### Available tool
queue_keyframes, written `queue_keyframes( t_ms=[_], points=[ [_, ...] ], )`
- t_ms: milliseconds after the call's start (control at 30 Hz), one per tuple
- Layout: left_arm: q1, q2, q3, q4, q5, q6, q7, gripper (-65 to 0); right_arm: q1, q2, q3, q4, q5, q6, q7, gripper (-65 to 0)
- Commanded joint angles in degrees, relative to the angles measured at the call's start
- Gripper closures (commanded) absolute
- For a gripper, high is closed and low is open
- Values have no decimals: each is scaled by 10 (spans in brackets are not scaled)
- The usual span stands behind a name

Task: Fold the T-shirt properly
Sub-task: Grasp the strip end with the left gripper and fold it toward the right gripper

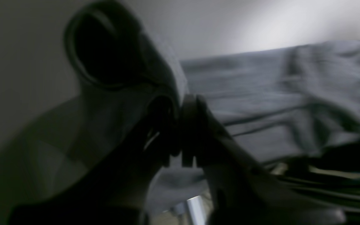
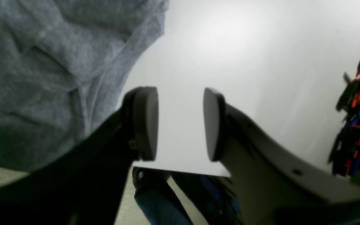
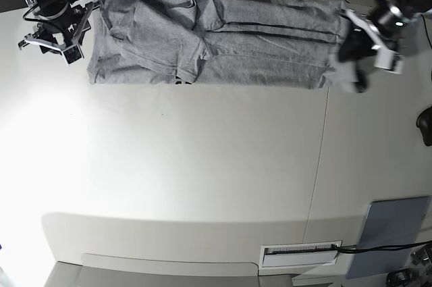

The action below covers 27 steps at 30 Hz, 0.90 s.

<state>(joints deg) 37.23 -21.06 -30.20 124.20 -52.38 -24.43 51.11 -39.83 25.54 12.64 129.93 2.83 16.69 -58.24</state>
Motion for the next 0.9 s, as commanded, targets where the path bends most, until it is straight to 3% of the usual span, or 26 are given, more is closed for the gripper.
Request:
queue_keyframes(
  t_ms=[0, 200, 400, 533, 800, 867],
  points=[
    [4, 1, 23, 8, -12, 12, -5, 0, -2, 7, 5, 9, -7, -3, 6, -242],
    [-10, 4, 191, 7, 76, 78, -39, 0, -2, 7, 5, 9, -7, -3, 6, -242],
    [-66, 28, 296, 5, 144, 143, -49, 0, -2, 7, 5, 9, -7, -3, 6, -242],
    [-92, 54, 342, 4, 170, 144, -39, 0, -2, 7, 5, 9, -7, -3, 6, -242],
    [-99, 54, 379, 4, 184, 143, -47, 0, -2, 7, 5, 9, -7, -3, 6, -242],
    [-100, 54, 379, 4, 184, 130, -57, 0, -2, 7, 5, 9, -7, -3, 6, -242]
  ],
)
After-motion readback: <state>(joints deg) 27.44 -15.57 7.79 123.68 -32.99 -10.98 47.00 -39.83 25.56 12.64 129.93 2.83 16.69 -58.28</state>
